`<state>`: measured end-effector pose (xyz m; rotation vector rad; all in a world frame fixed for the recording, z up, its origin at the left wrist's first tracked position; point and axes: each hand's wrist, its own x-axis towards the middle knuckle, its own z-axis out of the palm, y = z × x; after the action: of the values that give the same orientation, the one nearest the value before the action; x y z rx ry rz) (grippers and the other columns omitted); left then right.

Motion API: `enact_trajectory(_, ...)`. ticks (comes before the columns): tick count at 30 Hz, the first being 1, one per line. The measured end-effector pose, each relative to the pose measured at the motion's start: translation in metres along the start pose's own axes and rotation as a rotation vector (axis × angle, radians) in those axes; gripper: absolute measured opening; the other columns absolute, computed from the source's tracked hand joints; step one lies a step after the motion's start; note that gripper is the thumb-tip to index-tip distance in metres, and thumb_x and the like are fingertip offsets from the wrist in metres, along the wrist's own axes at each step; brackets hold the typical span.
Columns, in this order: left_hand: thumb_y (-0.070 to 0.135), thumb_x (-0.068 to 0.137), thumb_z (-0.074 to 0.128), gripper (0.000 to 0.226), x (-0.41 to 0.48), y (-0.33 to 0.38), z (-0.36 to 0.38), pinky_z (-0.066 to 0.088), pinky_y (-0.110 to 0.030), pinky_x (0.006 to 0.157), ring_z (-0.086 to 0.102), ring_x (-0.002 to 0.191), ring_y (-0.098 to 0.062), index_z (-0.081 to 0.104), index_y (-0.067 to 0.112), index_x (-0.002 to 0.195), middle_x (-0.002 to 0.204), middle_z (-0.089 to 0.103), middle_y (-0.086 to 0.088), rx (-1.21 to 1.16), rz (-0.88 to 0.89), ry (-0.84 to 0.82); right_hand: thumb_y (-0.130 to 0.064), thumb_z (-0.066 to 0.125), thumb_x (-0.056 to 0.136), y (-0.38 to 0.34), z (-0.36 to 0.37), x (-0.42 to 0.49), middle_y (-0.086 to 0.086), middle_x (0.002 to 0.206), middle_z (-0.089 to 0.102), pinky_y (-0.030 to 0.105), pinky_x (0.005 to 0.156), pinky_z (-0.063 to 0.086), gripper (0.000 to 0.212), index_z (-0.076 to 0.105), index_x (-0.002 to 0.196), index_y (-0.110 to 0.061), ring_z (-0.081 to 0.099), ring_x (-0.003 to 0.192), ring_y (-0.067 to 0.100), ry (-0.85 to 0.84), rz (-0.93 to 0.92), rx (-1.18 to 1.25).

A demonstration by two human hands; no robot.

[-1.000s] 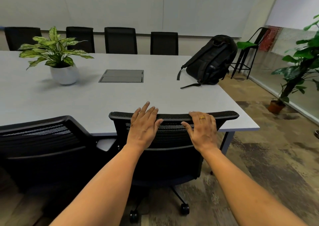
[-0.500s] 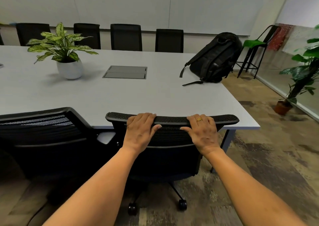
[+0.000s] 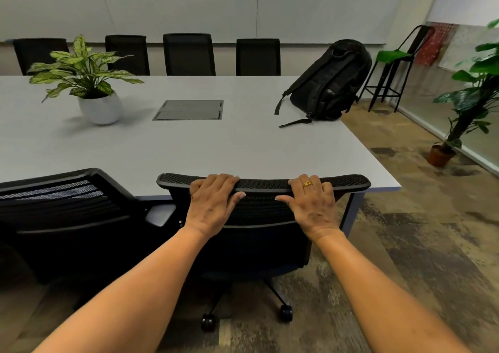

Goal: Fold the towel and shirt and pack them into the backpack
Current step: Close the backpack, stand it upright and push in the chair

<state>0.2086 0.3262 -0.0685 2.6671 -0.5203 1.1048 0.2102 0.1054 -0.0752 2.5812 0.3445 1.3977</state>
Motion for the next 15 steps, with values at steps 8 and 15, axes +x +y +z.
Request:
enact_trajectory(8, 0.055, 0.096, 0.013, 0.064, 0.022, -0.018, 0.003, 0.021, -0.028, 0.074, 0.061, 0.087, -0.019, 0.065, 0.019, 0.103, 0.097, 0.067, 0.007, -0.023, 0.012, -0.056, -0.056, 0.025, 0.091, -0.005, 0.015, 0.017, 0.002, 0.071, 0.056, 0.030, 0.055, 0.037, 0.058, 0.062, 0.077, -0.013, 0.052, 0.063, 0.020, 0.036, 0.033, -0.019)
enact_trajectory(15, 0.055, 0.096, 0.016, 0.061, 0.037, -0.032, 0.011, 0.020, -0.028, 0.073, 0.049, 0.089, -0.011, 0.066, 0.020, 0.101, 0.095, 0.067, 0.008, -0.028, 0.008, -0.020, -0.057, 0.026, 0.089, -0.009, 0.028, 0.033, 0.001, 0.071, 0.055, 0.030, 0.055, 0.036, 0.056, 0.060, 0.076, -0.014, 0.051, 0.063, 0.020, 0.023, 0.056, -0.032)
